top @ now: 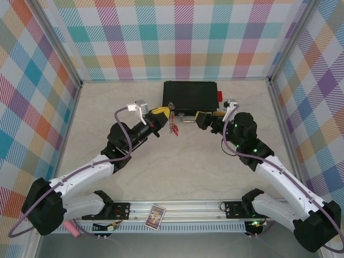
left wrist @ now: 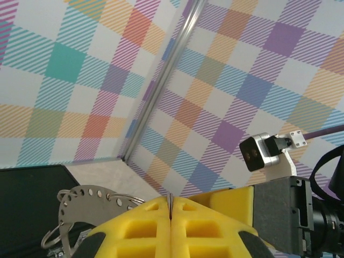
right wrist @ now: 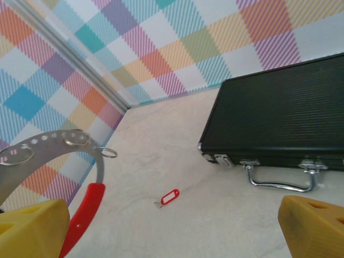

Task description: Put the keys on the keyring

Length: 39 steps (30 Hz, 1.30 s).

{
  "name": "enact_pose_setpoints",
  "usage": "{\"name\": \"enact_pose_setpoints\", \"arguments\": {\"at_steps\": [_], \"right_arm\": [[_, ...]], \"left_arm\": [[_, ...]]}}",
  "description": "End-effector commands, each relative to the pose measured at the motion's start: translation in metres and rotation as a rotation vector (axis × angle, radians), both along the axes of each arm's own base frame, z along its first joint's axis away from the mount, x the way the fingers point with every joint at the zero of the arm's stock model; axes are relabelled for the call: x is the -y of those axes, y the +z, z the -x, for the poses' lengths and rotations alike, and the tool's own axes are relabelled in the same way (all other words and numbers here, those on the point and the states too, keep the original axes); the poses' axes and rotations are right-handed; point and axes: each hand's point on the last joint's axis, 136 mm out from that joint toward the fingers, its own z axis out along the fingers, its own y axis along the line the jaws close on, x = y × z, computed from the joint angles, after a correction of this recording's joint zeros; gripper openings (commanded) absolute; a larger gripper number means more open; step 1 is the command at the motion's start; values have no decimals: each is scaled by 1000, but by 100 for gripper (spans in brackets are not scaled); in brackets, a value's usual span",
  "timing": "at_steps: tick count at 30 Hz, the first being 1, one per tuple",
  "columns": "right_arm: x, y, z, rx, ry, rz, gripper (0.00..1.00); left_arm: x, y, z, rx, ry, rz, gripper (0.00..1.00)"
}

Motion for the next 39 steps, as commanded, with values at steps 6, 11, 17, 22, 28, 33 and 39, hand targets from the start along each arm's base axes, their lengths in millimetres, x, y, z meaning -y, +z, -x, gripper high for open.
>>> {"name": "enact_pose_setpoints", "arguments": {"at_steps": [6, 11, 17, 22, 28, 33, 39], "right_arm": [[-22, 34, 20, 150, 183, -28, 91], [-52, 49, 34, 190, 391, -64, 74], [-77, 58, 43, 226, 576, -88, 51], [-85, 63, 49, 244, 677, -130, 39], [-87, 59, 46, 214, 727, -173, 33], [-86, 55, 45, 196, 739, -180, 32], [-88, 48, 45, 166, 765, -197, 30]], "left_arm": [[-3, 6, 6, 32, -11, -6, 0], [13, -1, 16, 44, -122, -42, 0], [26, -3, 26, 55, -226, -51, 0], [31, -4, 28, 46, -263, -44, 0], [36, -1, 29, 46, -299, -35, 0], [37, 0, 29, 47, -304, -28, 0], [37, 2, 29, 54, -303, -23, 0]]}}
